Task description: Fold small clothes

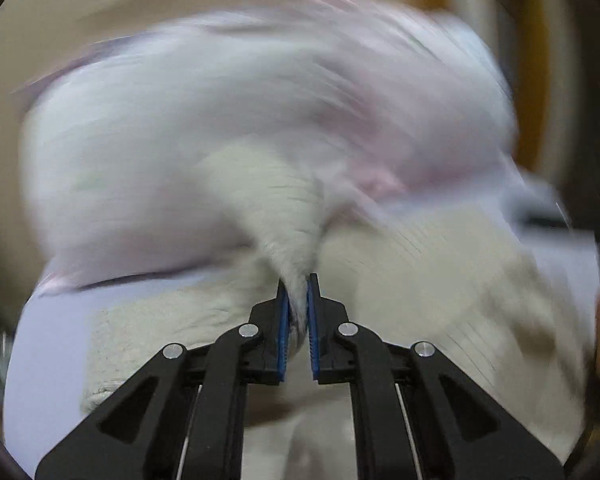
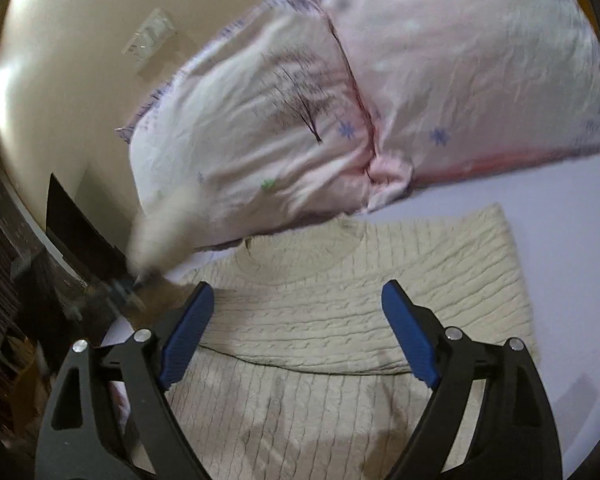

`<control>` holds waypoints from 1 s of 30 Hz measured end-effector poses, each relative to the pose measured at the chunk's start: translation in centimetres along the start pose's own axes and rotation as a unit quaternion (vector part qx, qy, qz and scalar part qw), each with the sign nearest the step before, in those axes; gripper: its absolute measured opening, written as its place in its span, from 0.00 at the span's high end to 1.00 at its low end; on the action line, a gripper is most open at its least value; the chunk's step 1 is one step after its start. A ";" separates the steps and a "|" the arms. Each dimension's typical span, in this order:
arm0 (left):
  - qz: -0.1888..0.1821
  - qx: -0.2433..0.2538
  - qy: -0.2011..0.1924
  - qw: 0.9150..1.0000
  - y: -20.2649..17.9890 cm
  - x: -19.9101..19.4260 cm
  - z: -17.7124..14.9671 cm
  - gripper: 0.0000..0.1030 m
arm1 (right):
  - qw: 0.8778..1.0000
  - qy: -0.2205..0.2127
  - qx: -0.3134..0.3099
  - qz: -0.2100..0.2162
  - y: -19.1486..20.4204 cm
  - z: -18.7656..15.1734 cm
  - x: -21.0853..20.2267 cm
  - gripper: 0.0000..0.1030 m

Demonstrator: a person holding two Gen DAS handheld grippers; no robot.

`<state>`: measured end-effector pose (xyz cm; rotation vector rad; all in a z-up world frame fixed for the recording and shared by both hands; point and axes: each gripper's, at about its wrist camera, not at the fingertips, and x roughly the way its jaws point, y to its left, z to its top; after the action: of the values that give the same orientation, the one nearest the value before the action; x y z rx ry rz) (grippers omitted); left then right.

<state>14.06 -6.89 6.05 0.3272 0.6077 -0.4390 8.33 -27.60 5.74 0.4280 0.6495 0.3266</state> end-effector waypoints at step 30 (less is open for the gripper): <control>-0.062 -0.304 0.054 0.949 12.2 -10.7 -18.5 0.34 | 0.987 0.052 0.054 -0.145 -7.8 -0.7 2.2 0.49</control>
<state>3.33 14.48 0.22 -0.2804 0.8407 -0.3352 10.77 -33.20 0.44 0.4141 0.8236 0.0367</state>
